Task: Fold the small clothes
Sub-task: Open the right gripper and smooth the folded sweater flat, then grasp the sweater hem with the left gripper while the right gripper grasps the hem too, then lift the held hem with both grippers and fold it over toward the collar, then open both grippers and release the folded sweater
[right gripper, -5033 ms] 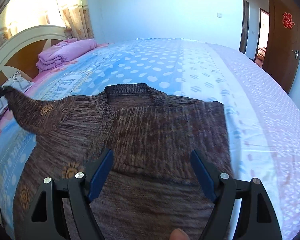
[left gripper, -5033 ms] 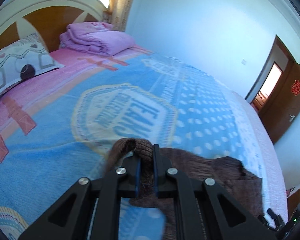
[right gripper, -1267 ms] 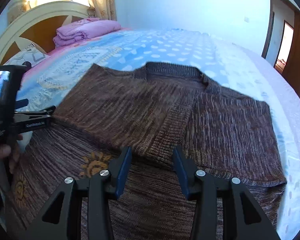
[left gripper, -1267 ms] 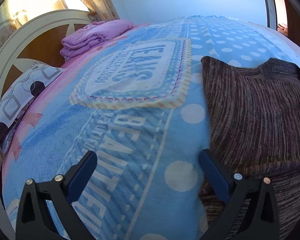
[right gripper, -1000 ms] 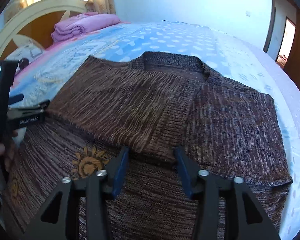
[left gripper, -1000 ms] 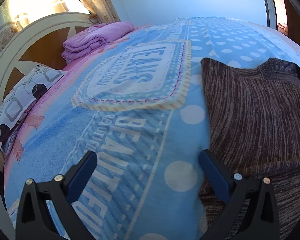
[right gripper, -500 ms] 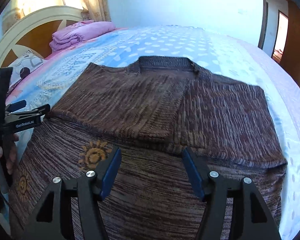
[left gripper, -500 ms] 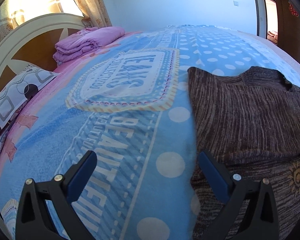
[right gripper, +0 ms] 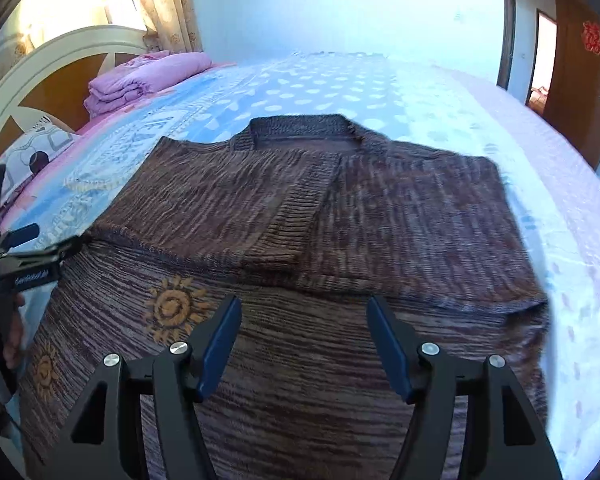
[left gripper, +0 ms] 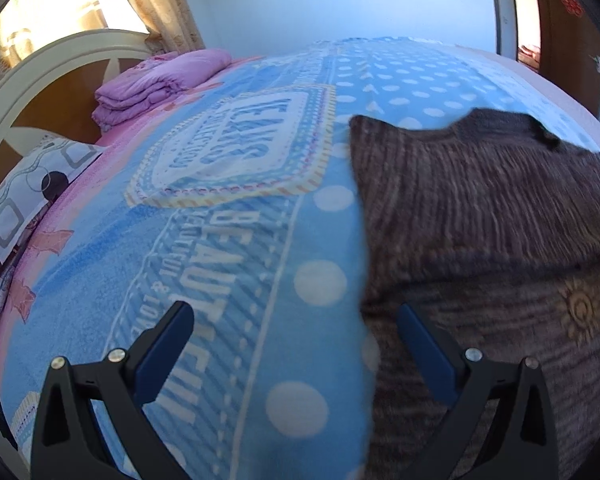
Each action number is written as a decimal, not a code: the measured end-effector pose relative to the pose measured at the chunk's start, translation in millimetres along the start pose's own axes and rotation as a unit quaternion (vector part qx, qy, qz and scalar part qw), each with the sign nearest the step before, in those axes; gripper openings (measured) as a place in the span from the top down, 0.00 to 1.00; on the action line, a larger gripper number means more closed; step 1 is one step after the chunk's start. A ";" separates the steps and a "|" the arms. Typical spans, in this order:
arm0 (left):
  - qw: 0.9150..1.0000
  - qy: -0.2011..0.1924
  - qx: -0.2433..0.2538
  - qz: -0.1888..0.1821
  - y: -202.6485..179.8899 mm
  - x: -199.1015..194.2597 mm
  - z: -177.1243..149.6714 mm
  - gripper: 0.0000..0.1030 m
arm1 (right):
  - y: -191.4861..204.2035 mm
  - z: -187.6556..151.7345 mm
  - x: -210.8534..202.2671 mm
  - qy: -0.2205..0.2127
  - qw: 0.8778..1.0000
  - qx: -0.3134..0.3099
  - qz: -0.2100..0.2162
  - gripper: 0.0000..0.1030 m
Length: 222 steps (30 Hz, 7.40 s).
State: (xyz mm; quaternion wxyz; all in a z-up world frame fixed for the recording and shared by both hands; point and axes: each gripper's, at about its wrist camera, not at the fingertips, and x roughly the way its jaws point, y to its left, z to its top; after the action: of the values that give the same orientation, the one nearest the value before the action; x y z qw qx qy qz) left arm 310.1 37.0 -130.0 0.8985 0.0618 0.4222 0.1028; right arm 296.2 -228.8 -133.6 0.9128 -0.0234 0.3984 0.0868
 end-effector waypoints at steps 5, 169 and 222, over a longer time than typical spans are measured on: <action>1.000 -0.007 0.010 -0.022 -5.6 -18.9 -9.7 0.00 | -1.1 -10.5 -13.4 0.001 1.000 -0.007 0.001 0.36; 0.961 -0.110 -0.064 -0.247 57.1 -137.6 51.2 0.93 | -128.5 2.2 -207.1 -0.174 0.964 0.159 0.121 0.95; 0.999 0.022 0.003 0.033 -3.5 92.2 128.3 0.19 | -149.1 123.7 24.5 -0.009 0.982 -0.010 -0.188 0.30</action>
State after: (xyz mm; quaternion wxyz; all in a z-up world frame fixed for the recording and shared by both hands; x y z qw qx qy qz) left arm 466.9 52.4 -117.9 0.8848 0.0765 0.4400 0.1326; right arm 428.4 -358.3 -71.2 0.9162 -0.1060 0.3777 -0.0820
